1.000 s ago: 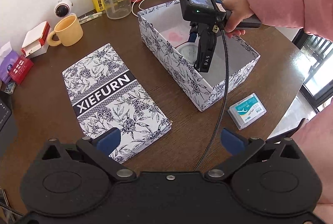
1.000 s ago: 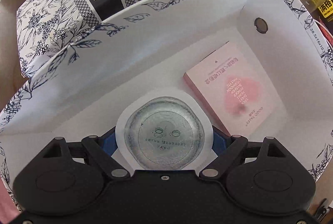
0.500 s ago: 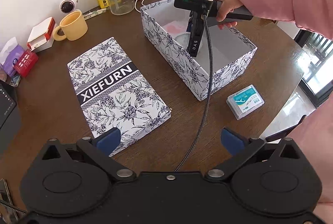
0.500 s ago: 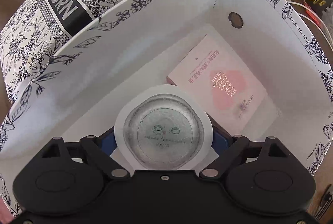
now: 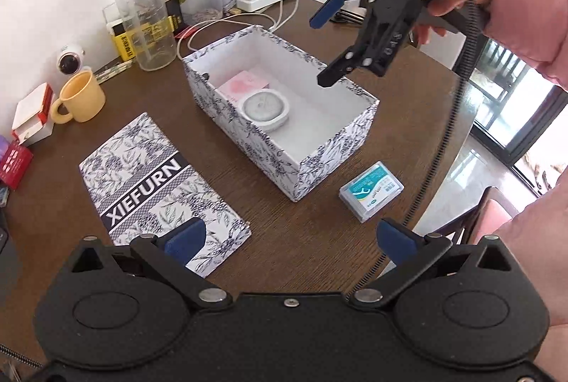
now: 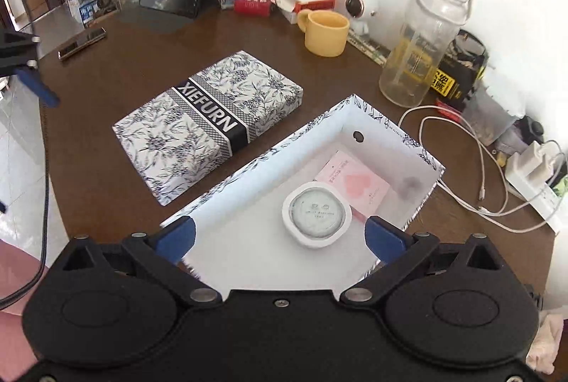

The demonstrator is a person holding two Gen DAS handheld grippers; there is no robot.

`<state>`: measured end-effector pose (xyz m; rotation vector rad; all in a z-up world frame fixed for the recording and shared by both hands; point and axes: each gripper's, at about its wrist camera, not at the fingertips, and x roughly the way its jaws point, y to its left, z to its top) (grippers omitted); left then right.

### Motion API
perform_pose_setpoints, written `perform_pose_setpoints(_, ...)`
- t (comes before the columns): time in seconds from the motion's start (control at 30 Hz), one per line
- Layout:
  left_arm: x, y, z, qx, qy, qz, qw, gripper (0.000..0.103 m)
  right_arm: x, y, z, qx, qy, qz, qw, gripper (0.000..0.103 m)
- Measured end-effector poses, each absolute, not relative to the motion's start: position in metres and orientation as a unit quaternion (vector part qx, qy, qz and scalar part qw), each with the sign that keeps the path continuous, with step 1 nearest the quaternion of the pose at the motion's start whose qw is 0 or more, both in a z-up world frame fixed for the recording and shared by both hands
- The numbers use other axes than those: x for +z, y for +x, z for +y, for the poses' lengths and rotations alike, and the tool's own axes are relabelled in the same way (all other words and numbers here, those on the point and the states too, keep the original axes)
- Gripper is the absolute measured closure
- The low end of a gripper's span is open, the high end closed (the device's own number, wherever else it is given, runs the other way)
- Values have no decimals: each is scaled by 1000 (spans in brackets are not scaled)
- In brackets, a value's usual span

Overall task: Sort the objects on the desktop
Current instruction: 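Lower the left gripper onto the dental floss box and close on it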

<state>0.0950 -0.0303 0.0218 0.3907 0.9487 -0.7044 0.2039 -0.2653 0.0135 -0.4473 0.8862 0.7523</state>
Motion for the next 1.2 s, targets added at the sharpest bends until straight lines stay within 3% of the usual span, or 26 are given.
perform_pose_setpoints(0.4,-60,92,-138,-474,277,453,702,0,3,58,-301,299,-169,431,834,0)
perform_pose_setpoints(0.8,-146,88,-188,-501,385,412,657,0,-23,22,-311,298,-189,478,804,0)
perform_pose_setpoints(1.2,-168,89,-203,-508,416,412,631,0,-32,11,-313,299,-188,484,801,0)
